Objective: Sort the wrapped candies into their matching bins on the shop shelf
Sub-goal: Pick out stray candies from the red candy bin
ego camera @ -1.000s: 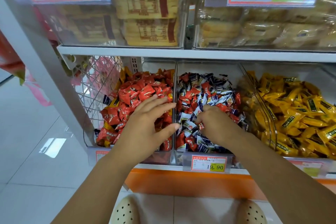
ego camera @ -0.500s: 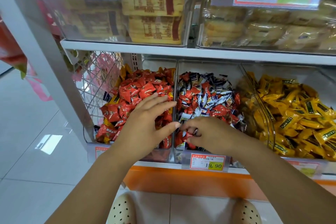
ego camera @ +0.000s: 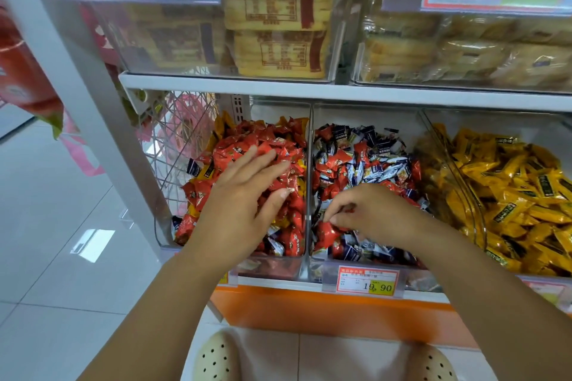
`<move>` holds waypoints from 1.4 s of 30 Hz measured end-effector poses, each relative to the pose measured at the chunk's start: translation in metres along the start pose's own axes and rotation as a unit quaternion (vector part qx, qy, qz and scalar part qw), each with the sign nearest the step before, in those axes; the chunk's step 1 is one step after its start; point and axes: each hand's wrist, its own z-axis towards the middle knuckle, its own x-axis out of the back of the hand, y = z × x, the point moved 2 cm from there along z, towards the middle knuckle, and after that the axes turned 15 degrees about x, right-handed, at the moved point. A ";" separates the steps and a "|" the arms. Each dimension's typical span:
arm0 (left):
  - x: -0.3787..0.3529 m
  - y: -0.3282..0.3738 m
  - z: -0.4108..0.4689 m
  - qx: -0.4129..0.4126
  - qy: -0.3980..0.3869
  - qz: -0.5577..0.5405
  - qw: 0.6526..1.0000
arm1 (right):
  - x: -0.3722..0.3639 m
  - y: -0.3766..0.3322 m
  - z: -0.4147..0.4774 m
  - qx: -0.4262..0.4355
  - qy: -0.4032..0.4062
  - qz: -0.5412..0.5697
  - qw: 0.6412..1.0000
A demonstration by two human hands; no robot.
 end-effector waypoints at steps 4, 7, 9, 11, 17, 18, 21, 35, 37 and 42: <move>-0.011 -0.021 0.007 0.050 -0.037 0.142 0.988 | 0.029 -0.014 -0.006 -0.009 0.091 0.007 0.996; -0.012 -0.026 0.008 0.080 -0.042 0.141 0.986 | 0.034 -0.031 0.003 0.022 0.216 0.046 0.975; -0.008 -0.027 0.008 0.087 -0.037 0.115 0.989 | 0.031 -0.041 0.016 0.043 0.277 0.045 0.959; -0.001 -0.027 0.009 0.098 -0.011 0.060 0.993 | 0.024 -0.047 0.033 0.062 0.304 0.035 0.950; 0.023 -0.030 0.012 0.108 0.096 -0.034 0.989 | 0.003 -0.052 0.080 0.073 0.260 0.023 0.962; 0.023 -0.032 0.012 0.109 0.086 -0.031 0.990 | 0.000 -0.052 0.084 0.069 0.240 0.024 0.968; 0.020 -0.035 0.014 0.102 0.060 -0.019 0.993 | -0.003 -0.052 0.084 0.073 0.184 0.019 0.980; 0.001 -0.019 0.012 0.089 0.044 0.039 0.994 | 0.011 -0.061 0.099 0.059 0.149 -0.128 0.979; 0.000 -0.022 0.011 0.090 0.044 0.040 0.994 | 0.008 -0.060 0.112 0.039 0.089 -0.190 0.977; 0.000 -0.033 0.011 0.089 0.040 0.041 0.994 | 0.006 -0.053 0.121 0.026 0.074 -0.205 0.976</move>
